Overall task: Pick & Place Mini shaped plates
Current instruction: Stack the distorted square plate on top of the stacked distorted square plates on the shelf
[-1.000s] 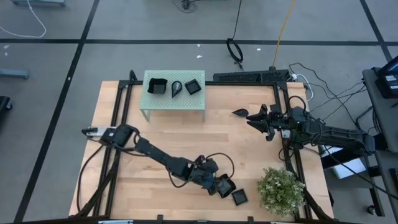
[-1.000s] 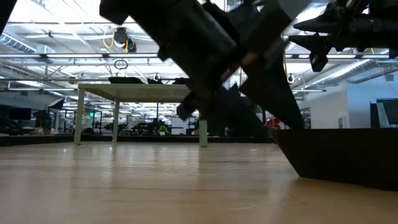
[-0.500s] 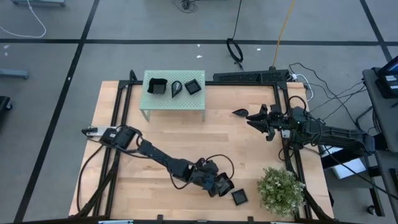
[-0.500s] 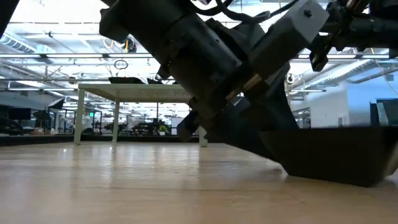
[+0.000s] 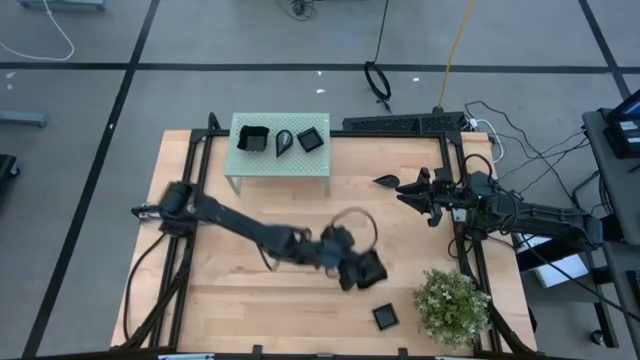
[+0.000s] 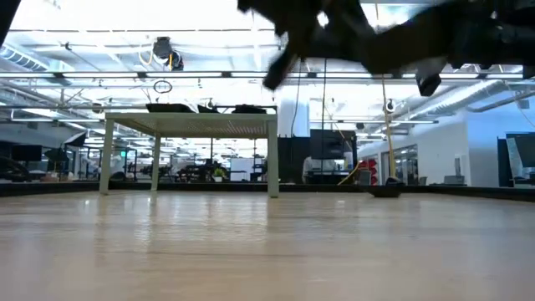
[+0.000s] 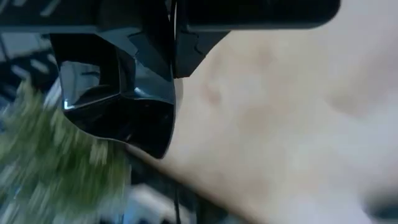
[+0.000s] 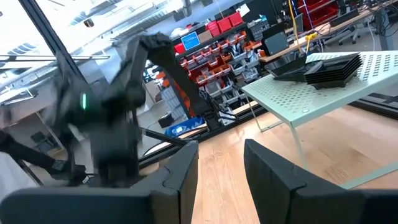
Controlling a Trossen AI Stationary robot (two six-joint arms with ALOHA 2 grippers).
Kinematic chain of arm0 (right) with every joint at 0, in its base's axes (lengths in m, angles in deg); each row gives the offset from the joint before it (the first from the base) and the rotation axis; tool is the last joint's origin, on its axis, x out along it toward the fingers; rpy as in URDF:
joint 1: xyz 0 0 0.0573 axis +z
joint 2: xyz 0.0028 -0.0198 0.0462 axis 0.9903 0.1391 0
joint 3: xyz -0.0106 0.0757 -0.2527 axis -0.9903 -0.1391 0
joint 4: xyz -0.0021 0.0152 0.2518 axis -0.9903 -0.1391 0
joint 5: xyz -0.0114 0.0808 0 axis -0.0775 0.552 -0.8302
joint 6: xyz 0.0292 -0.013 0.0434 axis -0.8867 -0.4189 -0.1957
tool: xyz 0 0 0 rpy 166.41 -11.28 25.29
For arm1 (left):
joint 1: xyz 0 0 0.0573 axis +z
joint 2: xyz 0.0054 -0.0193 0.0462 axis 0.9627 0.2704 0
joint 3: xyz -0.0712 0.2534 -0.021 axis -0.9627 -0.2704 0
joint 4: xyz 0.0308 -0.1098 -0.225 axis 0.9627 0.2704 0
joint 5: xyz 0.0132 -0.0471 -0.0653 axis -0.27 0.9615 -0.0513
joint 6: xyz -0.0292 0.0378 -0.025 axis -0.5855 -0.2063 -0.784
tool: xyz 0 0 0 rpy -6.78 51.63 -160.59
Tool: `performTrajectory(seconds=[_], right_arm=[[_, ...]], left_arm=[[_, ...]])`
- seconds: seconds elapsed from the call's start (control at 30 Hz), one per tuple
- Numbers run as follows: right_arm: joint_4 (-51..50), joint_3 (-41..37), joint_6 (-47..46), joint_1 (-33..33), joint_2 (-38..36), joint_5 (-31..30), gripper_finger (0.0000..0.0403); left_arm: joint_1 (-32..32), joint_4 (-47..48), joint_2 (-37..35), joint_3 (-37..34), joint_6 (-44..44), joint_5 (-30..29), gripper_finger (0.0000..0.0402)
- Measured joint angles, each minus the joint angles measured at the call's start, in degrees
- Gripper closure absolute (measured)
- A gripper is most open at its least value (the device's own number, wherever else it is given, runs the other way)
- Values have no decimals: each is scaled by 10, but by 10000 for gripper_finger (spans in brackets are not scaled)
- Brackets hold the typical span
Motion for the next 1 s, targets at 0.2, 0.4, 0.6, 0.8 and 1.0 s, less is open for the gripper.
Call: performTrajectory(seconds=[0.2,0.4,0.6,0.8,1.0], right_arm=[[1,0,1,0,0,0,287],[0,0,0,0,0,0,287],[0,0,4,0,0,0,287],[10,0,4,0,0,-2,287],[19,0,1,0,0,-3,287]], left_arm=[[52,61,-129,0,120,-75,396],[126,206,-256,0,159,-183,390],[240,448,-340,0,74,-211,391],[350,651,-348,0,6,-209,389],[421,660,-340,0,51,-181,391]])
